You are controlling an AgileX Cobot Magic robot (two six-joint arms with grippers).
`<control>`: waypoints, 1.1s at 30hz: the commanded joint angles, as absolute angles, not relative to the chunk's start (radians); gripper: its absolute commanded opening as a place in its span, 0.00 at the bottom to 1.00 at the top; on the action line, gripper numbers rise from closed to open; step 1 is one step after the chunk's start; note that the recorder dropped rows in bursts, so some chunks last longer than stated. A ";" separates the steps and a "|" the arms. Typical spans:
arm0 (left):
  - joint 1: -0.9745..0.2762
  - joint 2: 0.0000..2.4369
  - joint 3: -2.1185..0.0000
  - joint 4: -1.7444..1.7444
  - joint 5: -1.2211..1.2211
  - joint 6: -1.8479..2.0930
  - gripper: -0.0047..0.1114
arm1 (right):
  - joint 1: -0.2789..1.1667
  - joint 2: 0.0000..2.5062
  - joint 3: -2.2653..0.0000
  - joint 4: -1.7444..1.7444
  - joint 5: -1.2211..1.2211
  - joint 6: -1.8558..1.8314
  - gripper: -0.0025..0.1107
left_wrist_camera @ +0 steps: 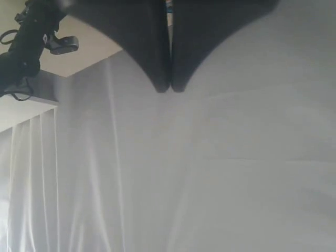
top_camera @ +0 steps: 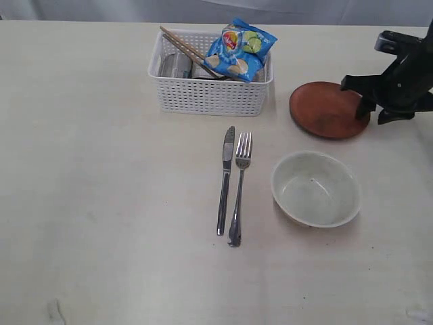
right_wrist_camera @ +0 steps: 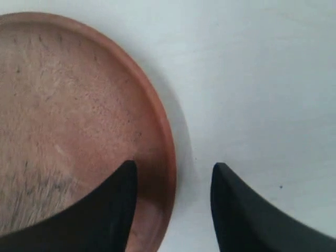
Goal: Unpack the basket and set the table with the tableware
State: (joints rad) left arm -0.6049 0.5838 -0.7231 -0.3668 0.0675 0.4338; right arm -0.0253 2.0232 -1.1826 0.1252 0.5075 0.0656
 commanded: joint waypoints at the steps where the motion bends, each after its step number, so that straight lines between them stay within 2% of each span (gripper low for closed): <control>1: -0.604 0.584 -0.720 -0.375 0.052 0.423 0.04 | -0.030 2.041 -1.189 0.129 0.464 0.053 0.31; 7: -0.604 0.584 -0.720 -0.375 0.052 0.423 0.04 | -0.030 2.053 -1.189 0.138 0.423 0.053 0.02; 25: -0.604 0.584 -0.720 -0.375 0.067 0.415 0.04 | -0.030 2.043 -1.189 0.181 0.388 0.000 0.02; 28: -0.604 0.582 -0.720 -0.375 0.082 0.415 0.04 | -0.030 2.012 -1.204 0.181 0.412 -0.012 0.11; 33: -0.604 0.557 -0.720 -0.375 0.211 0.354 0.04 | -0.018 1.930 -1.247 0.181 0.466 -0.040 0.47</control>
